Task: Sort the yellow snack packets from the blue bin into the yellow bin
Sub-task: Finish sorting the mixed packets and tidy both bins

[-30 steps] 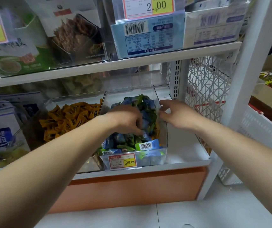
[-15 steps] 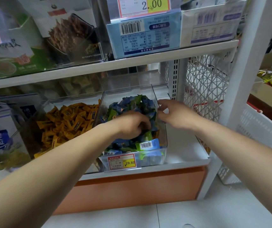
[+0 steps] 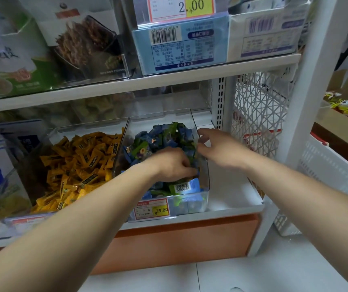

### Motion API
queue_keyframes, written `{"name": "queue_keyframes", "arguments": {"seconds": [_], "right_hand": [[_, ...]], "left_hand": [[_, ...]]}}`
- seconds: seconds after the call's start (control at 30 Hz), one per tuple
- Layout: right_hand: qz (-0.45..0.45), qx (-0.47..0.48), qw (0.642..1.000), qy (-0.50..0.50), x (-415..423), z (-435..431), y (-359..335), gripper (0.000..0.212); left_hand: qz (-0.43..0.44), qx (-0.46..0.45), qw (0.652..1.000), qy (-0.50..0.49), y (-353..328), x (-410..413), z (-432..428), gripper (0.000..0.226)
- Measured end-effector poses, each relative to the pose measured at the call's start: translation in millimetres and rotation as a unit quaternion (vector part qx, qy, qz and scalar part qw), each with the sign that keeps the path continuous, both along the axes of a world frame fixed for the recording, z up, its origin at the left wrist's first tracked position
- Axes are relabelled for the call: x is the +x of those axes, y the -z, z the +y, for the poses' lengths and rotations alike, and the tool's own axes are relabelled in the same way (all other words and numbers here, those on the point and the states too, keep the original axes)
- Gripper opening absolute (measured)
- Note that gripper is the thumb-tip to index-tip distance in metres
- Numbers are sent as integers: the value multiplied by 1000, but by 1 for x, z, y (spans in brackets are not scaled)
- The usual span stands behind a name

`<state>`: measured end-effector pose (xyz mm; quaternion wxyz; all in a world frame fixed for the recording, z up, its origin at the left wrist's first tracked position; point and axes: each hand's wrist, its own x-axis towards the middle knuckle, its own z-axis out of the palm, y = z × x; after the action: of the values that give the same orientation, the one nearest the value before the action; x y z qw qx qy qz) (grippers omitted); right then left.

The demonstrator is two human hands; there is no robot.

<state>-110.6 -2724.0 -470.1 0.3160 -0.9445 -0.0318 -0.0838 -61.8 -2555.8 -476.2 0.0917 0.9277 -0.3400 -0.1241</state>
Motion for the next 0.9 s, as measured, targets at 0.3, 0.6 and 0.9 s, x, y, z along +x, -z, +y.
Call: {"name": "queue_keyframes", "arguments": {"seconds": [0.3, 0.6, 0.9], "right_hand": [[-2, 1, 1000, -6, -2, 0, -1, 35], [9, -5, 1000, -4, 0, 0, 0, 38], [12, 8, 1000, -12, -3, -2, 0, 38]], "left_hand": [[23, -55, 998, 2, 8, 7, 6, 32], [-6, -21, 1000, 4, 12, 7, -10, 27], [-30, 115, 992, 30, 18, 15, -23, 32]]}}
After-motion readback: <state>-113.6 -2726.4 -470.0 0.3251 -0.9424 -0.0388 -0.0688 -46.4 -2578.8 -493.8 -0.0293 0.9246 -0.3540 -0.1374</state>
